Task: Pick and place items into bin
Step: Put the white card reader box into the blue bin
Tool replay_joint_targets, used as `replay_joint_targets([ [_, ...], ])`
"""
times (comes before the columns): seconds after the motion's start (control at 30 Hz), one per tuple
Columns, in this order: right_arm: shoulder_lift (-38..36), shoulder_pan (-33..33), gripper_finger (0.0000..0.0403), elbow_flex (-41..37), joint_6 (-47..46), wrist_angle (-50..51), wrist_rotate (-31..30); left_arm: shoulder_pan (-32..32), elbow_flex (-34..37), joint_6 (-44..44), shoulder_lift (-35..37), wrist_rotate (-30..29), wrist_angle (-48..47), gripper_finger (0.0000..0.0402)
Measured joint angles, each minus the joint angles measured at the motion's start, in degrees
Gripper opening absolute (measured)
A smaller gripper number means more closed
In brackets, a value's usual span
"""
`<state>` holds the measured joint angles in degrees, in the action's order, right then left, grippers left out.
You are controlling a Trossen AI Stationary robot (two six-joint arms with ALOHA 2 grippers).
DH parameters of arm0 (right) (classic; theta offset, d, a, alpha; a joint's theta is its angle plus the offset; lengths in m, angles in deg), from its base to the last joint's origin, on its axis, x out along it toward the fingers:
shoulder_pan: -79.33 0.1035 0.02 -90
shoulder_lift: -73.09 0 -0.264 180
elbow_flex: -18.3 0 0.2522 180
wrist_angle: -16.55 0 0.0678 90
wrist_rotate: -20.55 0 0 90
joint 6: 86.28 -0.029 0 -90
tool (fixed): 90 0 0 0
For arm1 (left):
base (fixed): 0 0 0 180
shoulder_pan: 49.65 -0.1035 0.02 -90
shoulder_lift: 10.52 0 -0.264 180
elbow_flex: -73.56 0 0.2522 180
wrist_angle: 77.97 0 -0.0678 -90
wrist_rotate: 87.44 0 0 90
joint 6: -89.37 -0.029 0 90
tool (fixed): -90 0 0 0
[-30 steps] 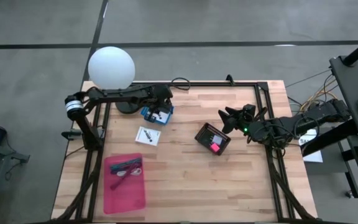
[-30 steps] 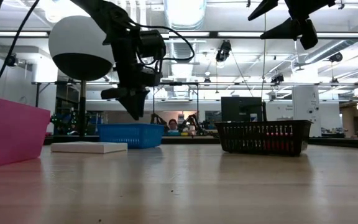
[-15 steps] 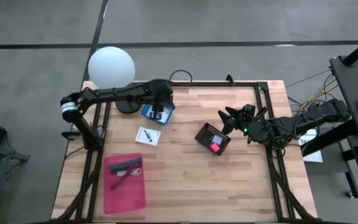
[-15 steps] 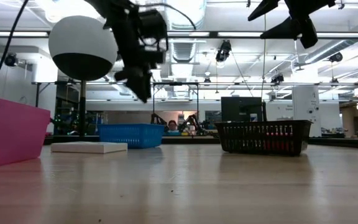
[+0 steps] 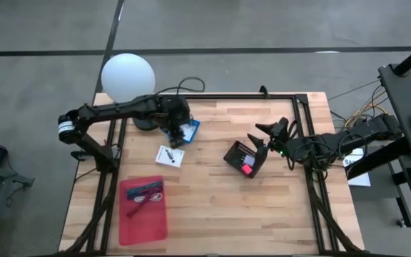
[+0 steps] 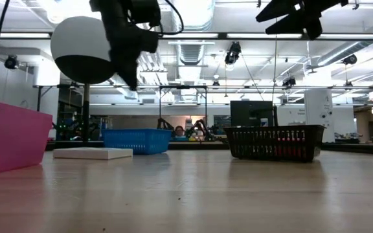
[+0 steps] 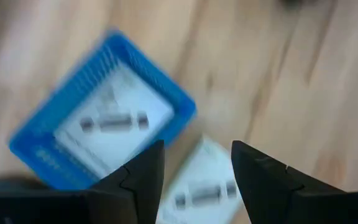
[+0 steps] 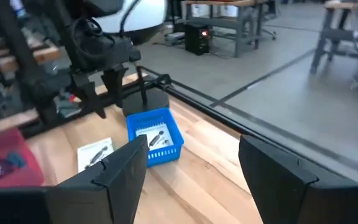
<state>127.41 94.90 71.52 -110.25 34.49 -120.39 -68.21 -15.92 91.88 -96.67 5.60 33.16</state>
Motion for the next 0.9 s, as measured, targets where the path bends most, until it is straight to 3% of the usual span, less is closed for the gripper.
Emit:
replay_joint_targets([
  [0.23,-0.9,0.0,0.0235,0.3,7.9,1.2,3.7,1.9,0.9,-6.1,0.0,0.0,-10.0,0.0169],
  [0.57,-1.4,0.0,0.0232,0.3,7.9,5.5,4.3,1.9,1.9,-16.7,-3.5,0.5,-10.5,0.0169],
  [0.9,-1.4,-0.1,0.0232,0.3,7.2,6.1,4.3,0.9,9.6,-22.5,-5.0,0.4,-7.9,0.0169],
])
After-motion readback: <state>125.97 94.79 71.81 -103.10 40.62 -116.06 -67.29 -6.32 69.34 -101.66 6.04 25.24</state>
